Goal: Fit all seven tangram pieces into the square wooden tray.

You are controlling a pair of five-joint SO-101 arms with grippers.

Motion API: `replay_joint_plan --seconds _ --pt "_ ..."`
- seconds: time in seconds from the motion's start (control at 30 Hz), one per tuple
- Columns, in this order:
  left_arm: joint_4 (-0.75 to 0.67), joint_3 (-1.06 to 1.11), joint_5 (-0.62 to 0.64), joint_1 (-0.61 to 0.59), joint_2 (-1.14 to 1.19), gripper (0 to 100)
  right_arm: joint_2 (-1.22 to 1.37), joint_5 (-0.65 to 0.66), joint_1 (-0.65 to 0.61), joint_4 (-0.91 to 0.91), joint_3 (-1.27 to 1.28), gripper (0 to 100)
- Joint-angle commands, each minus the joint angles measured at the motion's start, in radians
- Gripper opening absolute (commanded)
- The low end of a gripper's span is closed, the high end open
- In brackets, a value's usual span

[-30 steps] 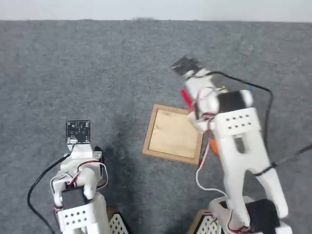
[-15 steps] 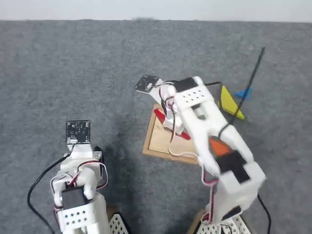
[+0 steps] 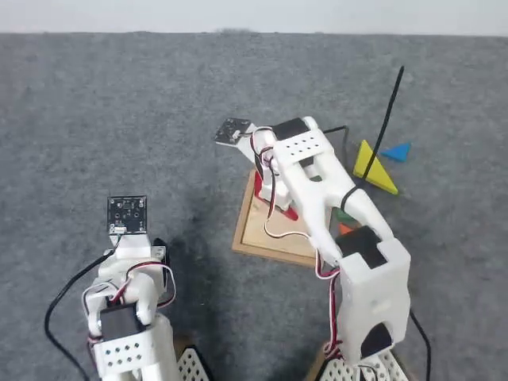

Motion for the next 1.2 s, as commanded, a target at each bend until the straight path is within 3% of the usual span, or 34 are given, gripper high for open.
replay_joint_plan --seconds 0.0,0.17,0.63,0.87,1.17 --pt "0.006 -0.008 -0.011 -0.003 0.002 12 -0.019 0.015 0.004 0.035 -0.063 10.2" --pt "0.006 -0.008 -0.011 -0.003 0.002 12 -0.019 0.015 0.013 0.07 -0.104 20.3" --pt "0.006 -0.008 -0.011 -0.003 0.002 12 -0.01 -0.005 0.03 0.062 -0.273 20.5" --pt "0.006 -0.008 -0.011 -0.003 0.002 12 -0.008 -0.276 0.027 -0.107 -0.238 20.4" --pt "0.006 -0.008 -0.011 -0.003 0.002 12 -0.056 -0.385 -0.005 -0.325 0.008 0.7"
